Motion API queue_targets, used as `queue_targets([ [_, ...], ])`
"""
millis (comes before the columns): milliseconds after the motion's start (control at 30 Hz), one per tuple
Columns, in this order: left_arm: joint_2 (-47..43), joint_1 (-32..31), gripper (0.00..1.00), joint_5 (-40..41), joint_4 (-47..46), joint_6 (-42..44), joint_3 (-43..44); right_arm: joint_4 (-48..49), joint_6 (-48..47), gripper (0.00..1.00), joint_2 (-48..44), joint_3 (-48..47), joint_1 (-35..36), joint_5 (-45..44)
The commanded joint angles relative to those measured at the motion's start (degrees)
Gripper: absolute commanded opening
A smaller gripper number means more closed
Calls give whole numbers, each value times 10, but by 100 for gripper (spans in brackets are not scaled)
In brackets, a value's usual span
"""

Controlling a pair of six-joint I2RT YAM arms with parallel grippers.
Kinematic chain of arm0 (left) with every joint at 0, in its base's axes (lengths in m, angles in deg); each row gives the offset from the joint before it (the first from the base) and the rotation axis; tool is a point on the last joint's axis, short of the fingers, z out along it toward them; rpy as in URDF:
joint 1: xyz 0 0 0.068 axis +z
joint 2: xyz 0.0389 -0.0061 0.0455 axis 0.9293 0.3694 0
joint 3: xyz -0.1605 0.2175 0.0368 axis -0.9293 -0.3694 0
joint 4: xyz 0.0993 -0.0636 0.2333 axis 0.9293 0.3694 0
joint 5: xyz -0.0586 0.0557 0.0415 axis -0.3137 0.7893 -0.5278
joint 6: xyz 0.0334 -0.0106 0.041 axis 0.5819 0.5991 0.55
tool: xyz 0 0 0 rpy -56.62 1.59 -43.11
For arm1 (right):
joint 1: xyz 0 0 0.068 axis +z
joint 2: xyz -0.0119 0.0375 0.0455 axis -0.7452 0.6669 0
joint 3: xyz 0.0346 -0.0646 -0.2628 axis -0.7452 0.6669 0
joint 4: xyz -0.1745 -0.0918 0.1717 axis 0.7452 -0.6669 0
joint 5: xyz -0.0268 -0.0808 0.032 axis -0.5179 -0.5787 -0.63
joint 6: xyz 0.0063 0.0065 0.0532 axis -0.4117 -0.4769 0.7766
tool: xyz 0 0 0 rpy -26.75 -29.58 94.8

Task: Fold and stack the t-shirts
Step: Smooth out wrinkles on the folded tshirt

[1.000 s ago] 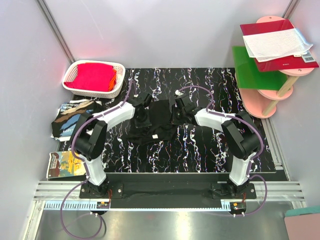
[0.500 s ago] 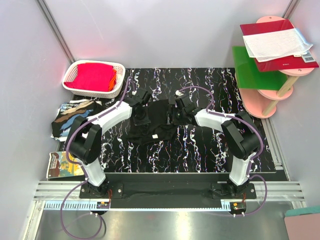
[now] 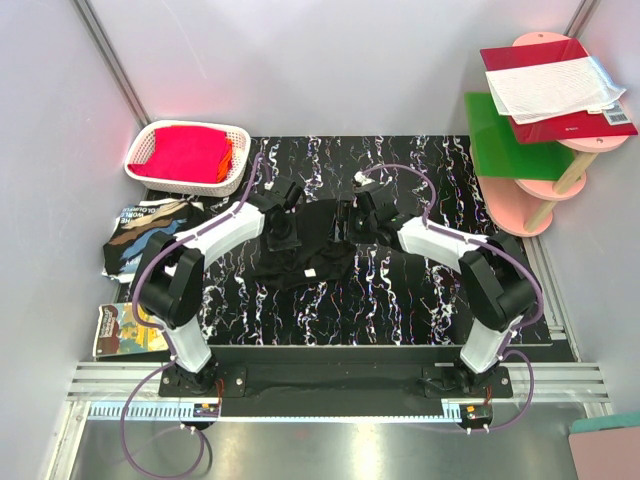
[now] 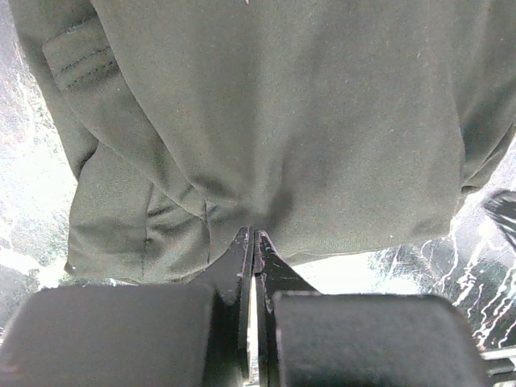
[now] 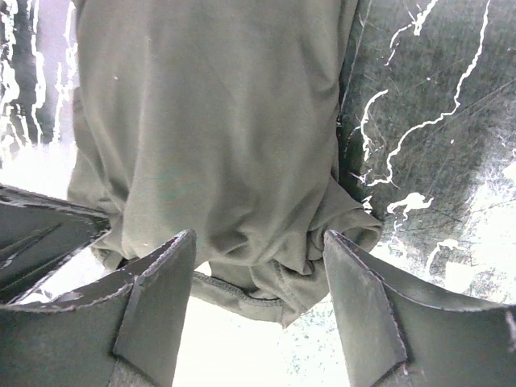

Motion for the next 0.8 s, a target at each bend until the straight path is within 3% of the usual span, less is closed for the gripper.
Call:
queue_targets([
  [0,9,-1,0,13,-4,6,19,9,3,71,-16,-2,2,5],
  [200,10,-1,0,18,-4,9,16,16,10,64,37,-14,3,30],
  [300,10,-1,0,20,-4,10,15,28,14,51,43,-11,3,38],
  [367,12,-1,0,21,-3,9,15,40,16,48,45,-8,3,41],
  [533,17,-1,0,22,-3,9,14,41,15,8,49,-8,3,46],
  [567,15,-1,0,25,-3,9,14,43,15,5,46,-4,3,45],
  [767,-5,6,0,49,9,15,28,44,12,0,16,6,3,28],
])
